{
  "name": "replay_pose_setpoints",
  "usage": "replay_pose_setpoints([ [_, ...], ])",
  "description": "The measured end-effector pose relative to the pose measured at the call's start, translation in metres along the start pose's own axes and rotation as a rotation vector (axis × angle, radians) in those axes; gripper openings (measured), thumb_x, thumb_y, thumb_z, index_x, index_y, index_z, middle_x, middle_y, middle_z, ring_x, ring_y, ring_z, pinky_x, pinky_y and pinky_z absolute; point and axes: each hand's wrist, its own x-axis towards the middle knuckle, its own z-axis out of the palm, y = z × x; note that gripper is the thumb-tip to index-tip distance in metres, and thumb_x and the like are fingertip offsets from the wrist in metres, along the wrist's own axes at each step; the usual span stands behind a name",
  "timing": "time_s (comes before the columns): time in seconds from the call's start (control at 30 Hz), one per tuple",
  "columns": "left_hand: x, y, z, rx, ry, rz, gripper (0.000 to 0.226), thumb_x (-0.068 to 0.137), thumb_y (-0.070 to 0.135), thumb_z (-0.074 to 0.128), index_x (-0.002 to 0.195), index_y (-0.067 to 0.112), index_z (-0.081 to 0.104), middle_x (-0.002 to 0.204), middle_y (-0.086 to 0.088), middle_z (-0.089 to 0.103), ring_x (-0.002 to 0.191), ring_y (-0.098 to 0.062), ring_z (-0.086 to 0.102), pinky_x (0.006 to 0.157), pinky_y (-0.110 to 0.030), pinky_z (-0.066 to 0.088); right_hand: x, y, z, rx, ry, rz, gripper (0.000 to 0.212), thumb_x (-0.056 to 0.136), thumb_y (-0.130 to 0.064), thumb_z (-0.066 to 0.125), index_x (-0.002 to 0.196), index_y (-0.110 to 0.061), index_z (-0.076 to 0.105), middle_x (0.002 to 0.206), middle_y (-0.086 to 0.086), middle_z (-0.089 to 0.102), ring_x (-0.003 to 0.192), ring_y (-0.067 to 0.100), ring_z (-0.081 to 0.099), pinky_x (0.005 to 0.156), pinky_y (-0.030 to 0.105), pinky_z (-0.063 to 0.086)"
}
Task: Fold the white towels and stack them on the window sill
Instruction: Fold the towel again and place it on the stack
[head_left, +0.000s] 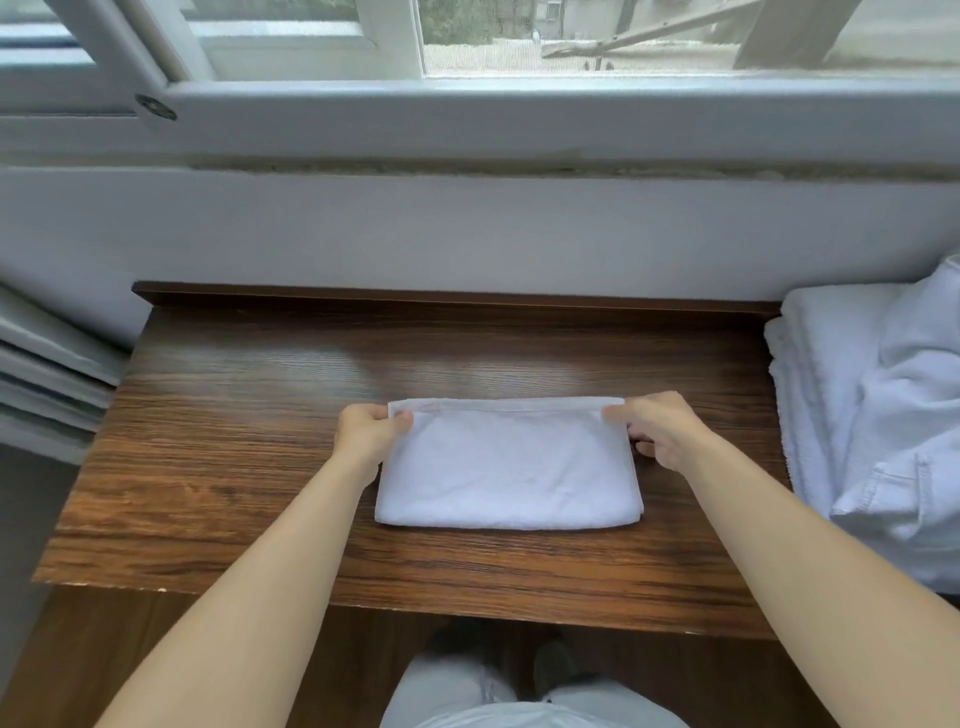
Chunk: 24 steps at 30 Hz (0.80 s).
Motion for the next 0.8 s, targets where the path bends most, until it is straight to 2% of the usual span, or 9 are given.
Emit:
replay_pose_setpoints([
  [0.1, -0.017, 0.004, -0.009, 0.150, 0.028, 0.130, 0.022, 0.093, 0.027, 0.069, 0.082, 0.013, 0.057, 0.079, -0.001, 0.054, 0.072, -0.021, 0.051, 0.065, -0.031, 0.042, -0.010, 0.001, -0.009, -0.051, -0.031, -0.047, 0.033, 0.086, -0.012, 0.085, 0.111, -0.010, 0.063, 0.108, 0.005, 0.061, 0.106, 0.023, 0.056, 0.098, 0.043, 0.051],
  [0.17, -0.036, 0.011, -0.014, 0.174, 0.035, 0.248, 0.022, 0.100, 0.023, 0.060, 0.082, 0.019, 0.048, 0.078, -0.001, 0.048, 0.068, -0.018, 0.047, 0.058, -0.032, 0.047, -0.019, 0.000, -0.017, -0.123, -0.038, -0.142, 0.028, 0.091, -0.016, 0.081, 0.114, -0.009, 0.069, 0.113, 0.005, 0.066, 0.106, 0.024, 0.062, 0.090, 0.042, 0.054],
  [0.3, -0.073, 0.013, -0.037, 0.025, 0.094, 0.364, 0.014, 0.104, 0.018, 0.055, 0.092, 0.014, 0.049, 0.085, -0.008, 0.055, 0.067, -0.018, 0.057, 0.048, -0.029, 0.056, -0.049, -0.010, -0.030, -0.186, -0.137, -0.329, 0.010, 0.097, -0.012, 0.073, 0.106, -0.009, 0.070, 0.089, 0.011, 0.070, 0.065, 0.019, 0.059, 0.059, 0.035, 0.050],
  [0.37, -0.087, 0.011, -0.053, -0.124, 0.105, 0.355, 0.007, 0.105, 0.016, 0.056, 0.098, 0.013, 0.053, 0.100, -0.009, 0.068, 0.083, -0.017, 0.070, 0.068, -0.040, 0.065, -0.066, -0.021, -0.030, -0.167, -0.169, -0.428, 0.012, 0.095, -0.010, 0.075, 0.105, -0.009, 0.069, 0.092, 0.014, 0.075, 0.066, 0.023, 0.068, 0.065, 0.038, 0.057],
  [0.43, -0.098, 0.012, -0.073, -0.208, 0.139, 0.394, 0.004, 0.105, 0.014, 0.056, 0.101, 0.016, 0.055, 0.109, -0.008, 0.069, 0.100, -0.019, 0.070, 0.079, -0.041, 0.065, -0.085, -0.033, -0.023, -0.102, -0.217, -0.525, 0.016, 0.093, -0.006, 0.077, 0.106, -0.008, 0.069, 0.093, 0.017, 0.078, 0.081, 0.031, 0.079, 0.076, 0.047, 0.060],
  [0.53, -0.105, 0.016, -0.106, -0.265, 0.229, 0.448, 0.003, 0.105, 0.015, 0.057, 0.107, 0.013, 0.056, 0.106, -0.004, 0.071, 0.099, -0.014, 0.070, 0.078, -0.032, 0.064, -0.105, -0.048, -0.004, -0.085, -0.288, -0.647, 0.019, 0.092, -0.005, 0.078, 0.109, -0.006, 0.072, 0.087, 0.018, 0.080, 0.081, 0.033, 0.079, 0.062, 0.035, 0.055],
  [0.63, -0.091, 0.015, -0.145, -0.244, 0.309, 0.481, 0.007, 0.105, 0.017, 0.058, 0.109, 0.011, 0.057, 0.101, -0.006, 0.073, 0.091, -0.013, 0.069, 0.076, -0.035, 0.063, -0.117, -0.064, 0.029, -0.079, -0.308, -0.701, 0.012, 0.093, -0.004, 0.076, 0.105, -0.004, 0.075, 0.080, 0.018, 0.078, 0.065, 0.018, 0.072, 0.051, 0.022, 0.048],
  [0.7, -0.075, 0.013, -0.172, -0.155, 0.358, 0.499, 0.009, 0.105, 0.024, 0.056, 0.107, 0.014, 0.056, 0.099, -0.009, 0.071, 0.088, -0.016, 0.066, 0.076, -0.041, 0.058, -0.120, -0.074, 0.057, -0.081, -0.318, -0.736, 0.009, 0.093, -0.008, 0.077, 0.102, -0.008, 0.077, 0.083, 0.012, 0.079, 0.067, 0.013, 0.070, 0.058, 0.023, 0.049],
  [0.8, -0.043, 0.012, -0.213, -0.072, 0.431, 0.517, 0.014, 0.107, 0.030, 0.052, 0.107, 0.016, 0.053, 0.096, -0.005, 0.065, 0.084, -0.015, 0.061, 0.072, -0.034, 0.051, -0.122, -0.087, 0.110, -0.062, -0.335, -0.771, 0.005, 0.096, -0.013, 0.075, 0.100, -0.013, 0.077, 0.092, 0.004, 0.081, 0.084, 0.010, 0.074, 0.074, 0.021, 0.055],
])
